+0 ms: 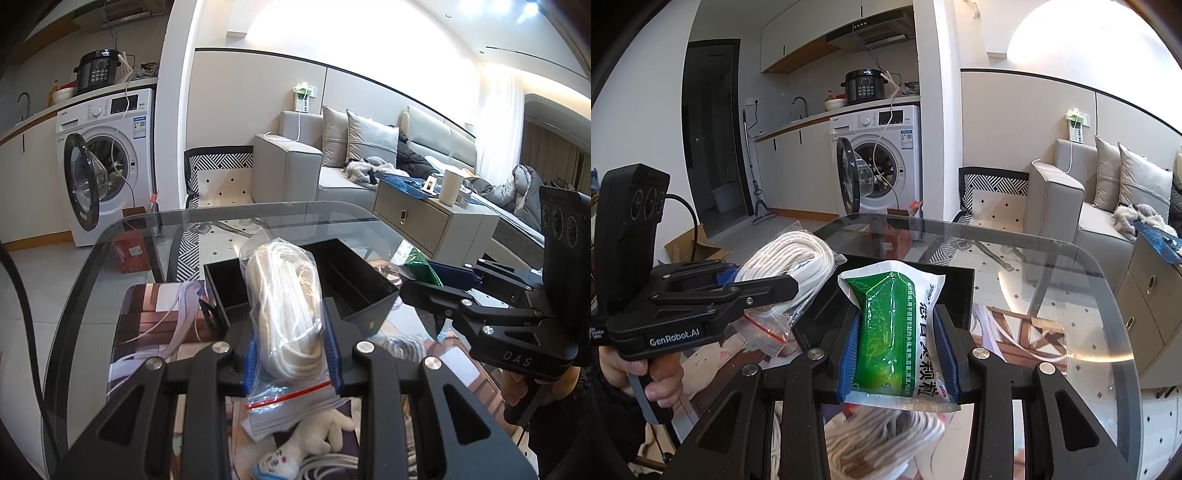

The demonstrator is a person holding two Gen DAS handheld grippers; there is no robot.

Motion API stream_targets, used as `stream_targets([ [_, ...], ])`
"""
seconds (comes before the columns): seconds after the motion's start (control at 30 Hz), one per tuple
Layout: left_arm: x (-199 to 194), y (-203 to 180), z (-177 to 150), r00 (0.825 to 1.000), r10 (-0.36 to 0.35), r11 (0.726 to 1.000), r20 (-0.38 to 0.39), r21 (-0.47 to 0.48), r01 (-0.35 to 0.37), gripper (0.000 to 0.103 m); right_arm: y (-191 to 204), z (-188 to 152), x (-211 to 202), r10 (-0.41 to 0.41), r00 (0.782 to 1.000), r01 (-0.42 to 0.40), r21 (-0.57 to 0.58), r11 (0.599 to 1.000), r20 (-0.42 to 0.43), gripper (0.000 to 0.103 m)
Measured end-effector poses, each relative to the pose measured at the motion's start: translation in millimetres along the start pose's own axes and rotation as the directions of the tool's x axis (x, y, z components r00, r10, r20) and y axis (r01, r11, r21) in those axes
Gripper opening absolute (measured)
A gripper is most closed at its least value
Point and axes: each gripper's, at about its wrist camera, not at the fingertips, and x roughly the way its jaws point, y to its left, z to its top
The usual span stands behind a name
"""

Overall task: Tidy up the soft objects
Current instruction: 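Open both grippers to drop the rope bag and sachet into the box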

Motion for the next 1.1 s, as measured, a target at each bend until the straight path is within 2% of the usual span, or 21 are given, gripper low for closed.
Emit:
stream_targets([
  [0.4, 28, 10, 15, 1.000, 0.012, 1.000, -0.002, -0.017, -0.012, 0.028, -12, 25, 43, 0.003, 1.000, -0.003, 0.026, 1.000, -0.009, 0.038],
  [0.47, 34, 8, 19, 1.000, 0.016, 1.000, -0.006, -0.010, -0.016, 0.028, -14, 26, 48, -0.011, 1.000, 0.011, 0.026, 1.000, -0.009, 0.051],
  [0.57, 41, 6, 20, 1.000, 0.018, 1.000, -0.021, 0.002, -0.018, 0.031, -18, 28, 48, -0.023, 1.000, 0.023, 0.024, 0.999, 0.003, 0.057],
  [0.63, 44, 5, 19, 0.999, 0.027, 1.000, -0.031, 0.011, -0.027, 0.036, -21, 27, 47, -0.035, 0.999, 0.035, 0.025, 0.999, 0.005, 0.062],
  [0.7, 45, 6, 18, 0.999, 0.030, 1.000, -0.031, 0.011, -0.030, 0.051, -24, 26, 45, -0.039, 0.999, 0.039, 0.021, 0.999, 0.008, 0.063],
  [0.73, 44, 6, 17, 0.999, 0.030, 1.000, -0.030, 0.009, -0.030, 0.054, -25, 25, 43, -0.044, 0.999, 0.044, 0.021, 0.999, 0.008, 0.066],
  [0.87, 38, 7, 14, 0.999, 0.032, 0.999, -0.027, 0.004, -0.032, 0.057, -28, 21, 33, -0.048, 0.999, 0.047, 0.026, 0.999, 0.020, 0.087],
  [0.93, 35, 6, 12, 0.999, 0.044, 0.999, -0.030, 0.011, -0.044, 0.067, -28, 19, 29, -0.046, 0.999, 0.045, 0.024, 0.999, 0.013, 0.091],
  [0.97, 33, 7, 11, 0.998, 0.050, 0.999, -0.029, 0.011, -0.049, 0.085, -27, 18, 27, -0.048, 0.999, 0.048, 0.023, 0.999, 0.006, 0.092],
  [1.0, 29, 7, 9, 0.998, 0.060, 0.998, -0.018, 0.006, -0.060, 0.093, -27, 17, 25, -0.050, 0.999, 0.050, 0.024, 0.998, 0.000, 0.093],
  [1.1, 16, 7, 5, 0.998, 0.065, 0.998, 0.008, -0.003, -0.065, 0.098, -25, 12, 19, -0.037, 0.999, 0.037, 0.024, 0.999, -0.013, 0.098],
])
